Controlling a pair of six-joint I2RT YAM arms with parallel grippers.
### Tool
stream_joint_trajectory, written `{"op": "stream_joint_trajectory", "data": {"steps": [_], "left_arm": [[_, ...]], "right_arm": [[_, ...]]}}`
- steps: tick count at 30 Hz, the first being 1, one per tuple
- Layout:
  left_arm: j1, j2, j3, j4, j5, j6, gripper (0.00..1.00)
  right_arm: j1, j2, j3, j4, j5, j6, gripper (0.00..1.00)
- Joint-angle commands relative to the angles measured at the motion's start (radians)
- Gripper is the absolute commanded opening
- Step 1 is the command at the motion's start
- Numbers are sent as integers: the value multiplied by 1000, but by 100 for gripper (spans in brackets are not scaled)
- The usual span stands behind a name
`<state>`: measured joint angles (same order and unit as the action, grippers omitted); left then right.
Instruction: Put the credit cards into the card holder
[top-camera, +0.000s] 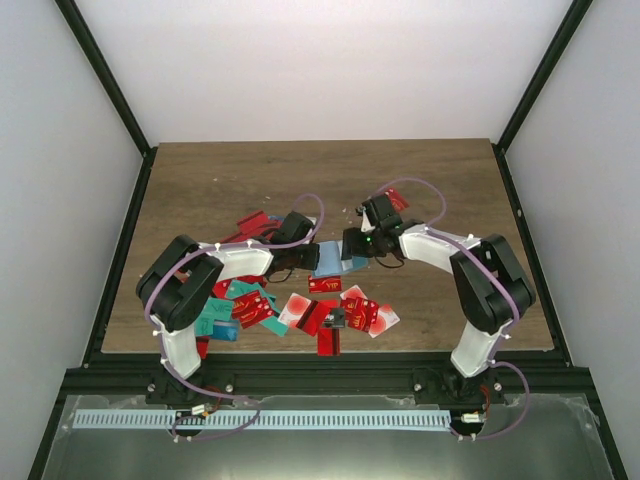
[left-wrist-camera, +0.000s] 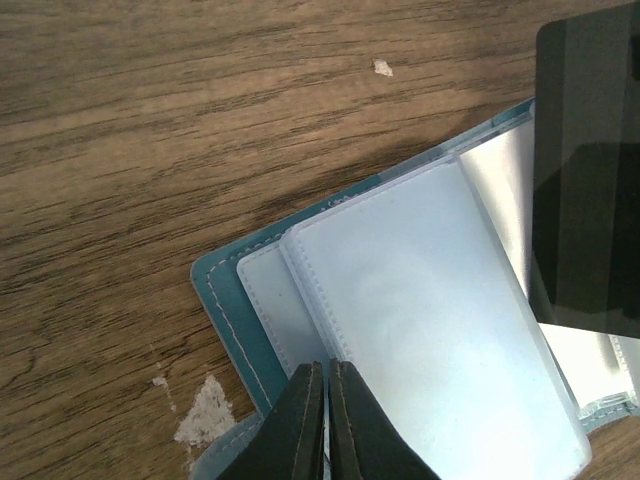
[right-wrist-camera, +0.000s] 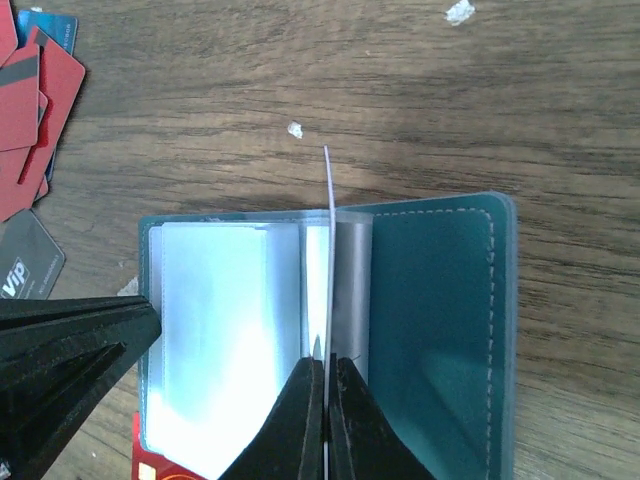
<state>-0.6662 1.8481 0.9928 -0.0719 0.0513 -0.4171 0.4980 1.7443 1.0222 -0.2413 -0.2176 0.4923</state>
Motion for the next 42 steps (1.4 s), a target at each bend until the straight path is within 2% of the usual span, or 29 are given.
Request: {"op": "stream_joint_trajectory", "data": {"steps": [1,15,28,42], "left_arm": [[8,23,-8,-40,-27,0,6],[8,25,-5,-42,-24,-4,5],[8,29,-5,-39,-21,-2,4],[8,33,-2,-38,-18,2,4]], "right_arm": [[-36,-39,-26,39,-70,16,1],[-69,-29,-71,126,-233,40,1],[-70,0,-74,123,-191,36,1],[-69,42,-96,154,-292,40,1]]}}
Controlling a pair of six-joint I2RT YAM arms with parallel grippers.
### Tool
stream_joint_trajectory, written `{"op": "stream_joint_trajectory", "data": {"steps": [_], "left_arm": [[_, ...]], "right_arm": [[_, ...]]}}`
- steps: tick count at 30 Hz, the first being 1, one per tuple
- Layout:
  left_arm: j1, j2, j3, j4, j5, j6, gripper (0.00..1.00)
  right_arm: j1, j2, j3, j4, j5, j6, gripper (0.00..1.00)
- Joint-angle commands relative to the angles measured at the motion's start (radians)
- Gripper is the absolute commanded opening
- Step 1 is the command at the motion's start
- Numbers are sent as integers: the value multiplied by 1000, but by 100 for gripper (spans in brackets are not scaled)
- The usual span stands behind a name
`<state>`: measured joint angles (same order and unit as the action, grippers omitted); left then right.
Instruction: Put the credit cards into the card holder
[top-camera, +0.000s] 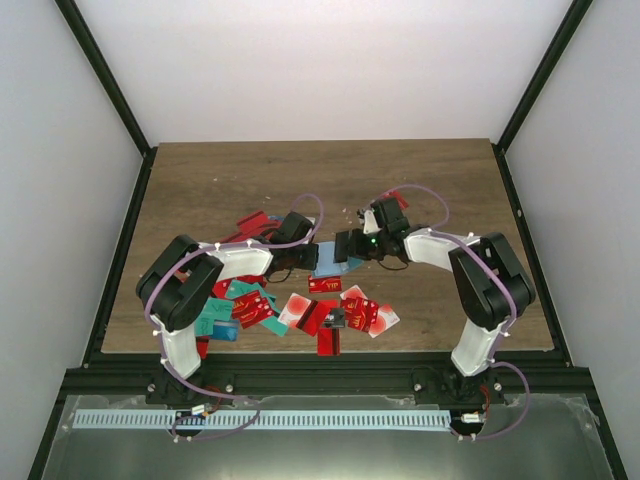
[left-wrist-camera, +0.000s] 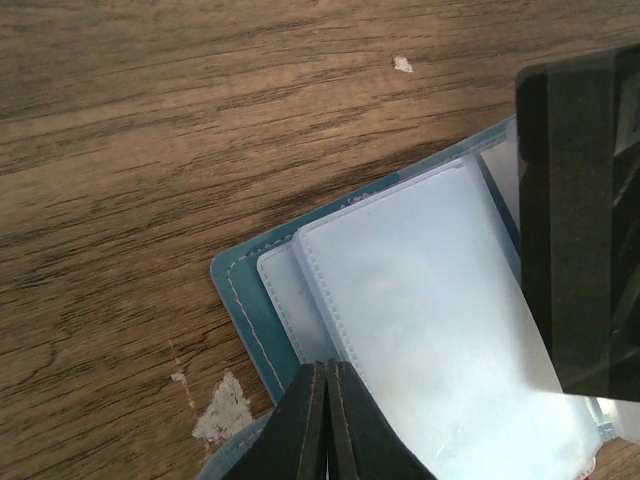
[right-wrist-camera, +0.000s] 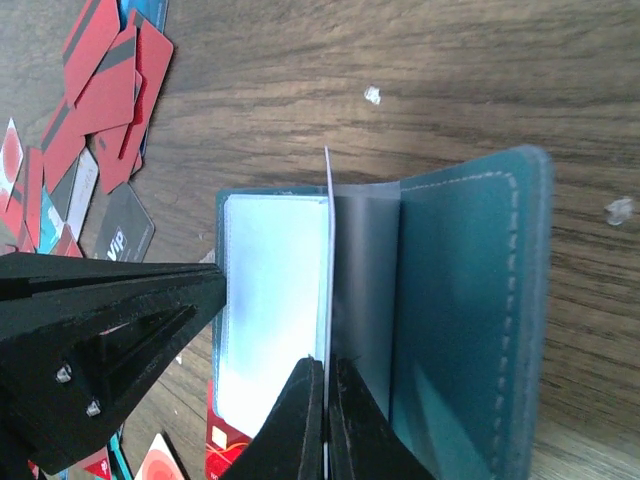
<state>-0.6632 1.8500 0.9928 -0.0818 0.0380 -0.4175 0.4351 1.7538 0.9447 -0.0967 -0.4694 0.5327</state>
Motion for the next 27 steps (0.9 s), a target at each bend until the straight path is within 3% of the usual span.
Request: {"op": "stream_joint_trajectory", "data": {"steps": [1,27], "left_arm": [[5,31,-3,-28,-3,2,4],[5,37,10,-36,-3,6,4]], "right_arm": [[-6,36,-19,8,-44,2,1],[-48,130,50,-152,-208,-63,1]]}}
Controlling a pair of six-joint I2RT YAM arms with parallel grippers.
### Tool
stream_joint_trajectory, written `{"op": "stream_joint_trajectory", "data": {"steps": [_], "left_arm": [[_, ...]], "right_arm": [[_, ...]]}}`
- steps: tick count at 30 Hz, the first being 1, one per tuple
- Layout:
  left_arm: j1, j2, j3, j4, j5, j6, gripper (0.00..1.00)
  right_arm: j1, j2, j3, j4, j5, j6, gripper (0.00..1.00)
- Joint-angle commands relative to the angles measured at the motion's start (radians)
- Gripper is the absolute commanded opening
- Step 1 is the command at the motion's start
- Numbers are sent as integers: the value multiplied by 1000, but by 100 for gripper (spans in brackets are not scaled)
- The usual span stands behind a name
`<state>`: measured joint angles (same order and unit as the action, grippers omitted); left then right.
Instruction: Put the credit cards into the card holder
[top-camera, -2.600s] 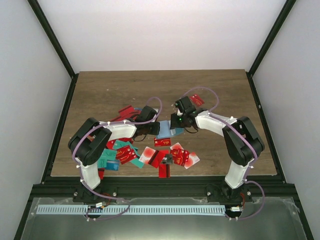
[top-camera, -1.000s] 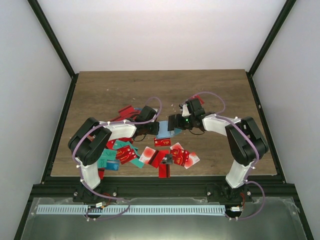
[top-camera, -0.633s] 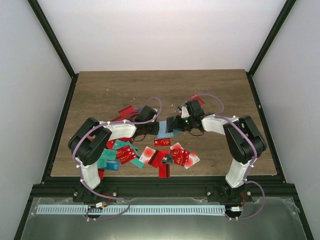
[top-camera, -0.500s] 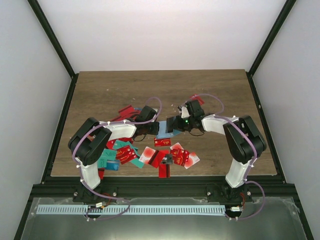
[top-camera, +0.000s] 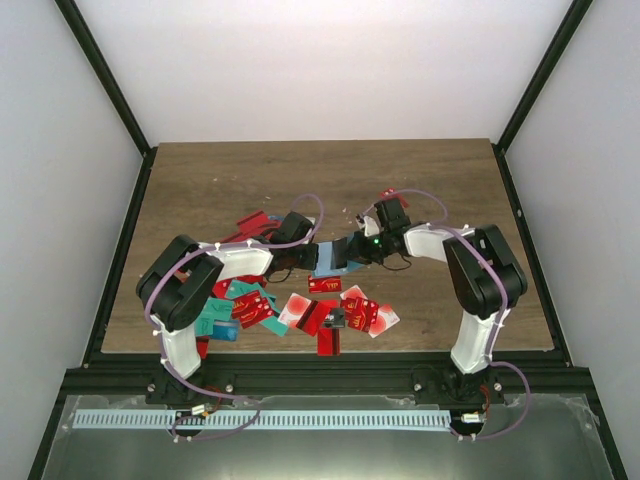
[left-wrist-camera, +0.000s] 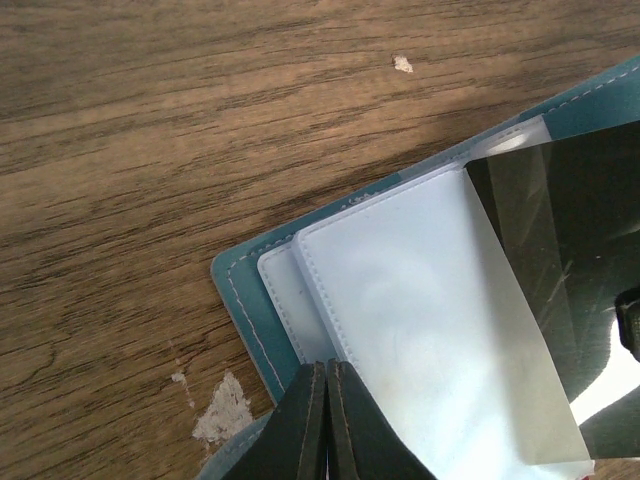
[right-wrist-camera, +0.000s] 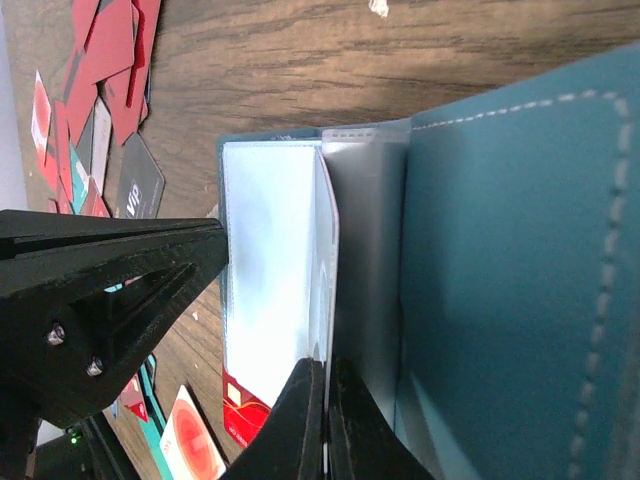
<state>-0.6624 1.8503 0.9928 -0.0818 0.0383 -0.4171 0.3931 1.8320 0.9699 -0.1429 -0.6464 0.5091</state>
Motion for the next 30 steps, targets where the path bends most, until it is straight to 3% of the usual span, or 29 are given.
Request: {"op": "stream_joint_trajectory", "data": {"steps": [1,14,30], "left_arm": [[4,38,15,-43,-6,8,4],[4,53,56,-96,-31,37,4],[4,57,44,-75,1,30,4]], "right_arm": [[-7,59,30,-113,-40,-42,1],[-9,106,59,-157,-100,-80,1],[26,175,67,-60,-152,-3,1]]}}
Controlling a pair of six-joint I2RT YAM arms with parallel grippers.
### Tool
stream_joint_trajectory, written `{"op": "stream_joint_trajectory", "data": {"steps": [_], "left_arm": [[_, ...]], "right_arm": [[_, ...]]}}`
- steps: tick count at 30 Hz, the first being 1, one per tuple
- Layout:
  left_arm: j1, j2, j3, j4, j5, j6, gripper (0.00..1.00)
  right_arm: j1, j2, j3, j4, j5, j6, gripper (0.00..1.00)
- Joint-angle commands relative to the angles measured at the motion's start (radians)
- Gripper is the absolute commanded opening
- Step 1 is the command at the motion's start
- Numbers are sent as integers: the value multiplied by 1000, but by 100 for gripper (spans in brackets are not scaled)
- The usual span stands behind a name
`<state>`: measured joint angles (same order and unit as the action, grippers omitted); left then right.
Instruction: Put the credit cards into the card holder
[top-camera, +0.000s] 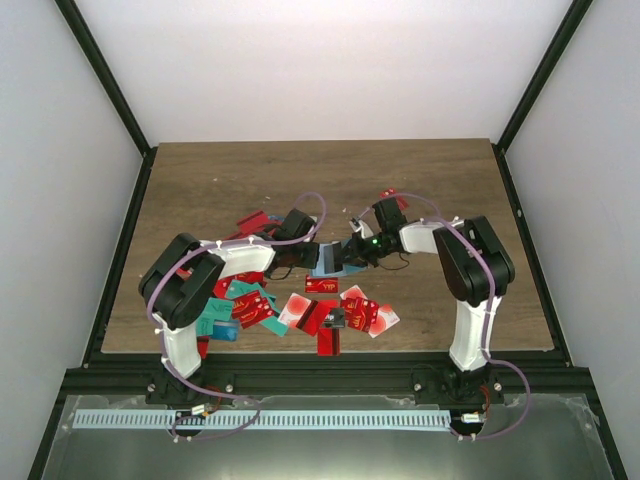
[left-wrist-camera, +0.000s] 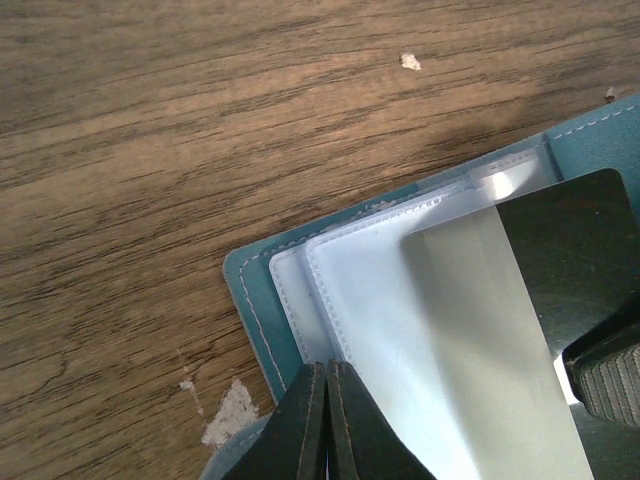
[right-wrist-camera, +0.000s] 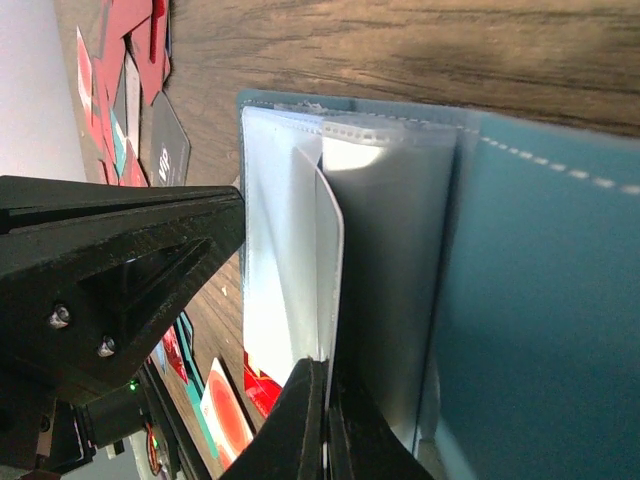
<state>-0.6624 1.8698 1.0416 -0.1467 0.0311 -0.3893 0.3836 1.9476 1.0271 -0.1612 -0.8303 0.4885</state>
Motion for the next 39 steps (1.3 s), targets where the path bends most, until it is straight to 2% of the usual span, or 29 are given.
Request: {"op": "stream_joint_trajectory", "data": {"steps": [1,8,14,23,25,29,34,39], "left_arm": [[4,39,-6,-10,11,1,4],[4,33,-11,-5,16,-2,4],[4,29,-14,-8,5,0,4],[4,32,-11,-11,-2,0,4],[4,30,-11,-12,-4,0,4],[4,29,-11,-15,-8,0,4],[4,29,-11,-18,-9,-1,4],[4,26,-11,-20,-12,-4,4]], "right_arm": [[43,66,14,-41,31,20,1],[60,67,26,-64,60,22,2],[60,7,40,-142,152,-29,22],[59,-87,73,-242,239,-90,46],[59,-105,78,-257,266,-98,49],[62,-133,81,-264,287,-105,49],[85,-132,91,-267,354,-112,30],[94,-154,87,-246,423,-100,24]]}}
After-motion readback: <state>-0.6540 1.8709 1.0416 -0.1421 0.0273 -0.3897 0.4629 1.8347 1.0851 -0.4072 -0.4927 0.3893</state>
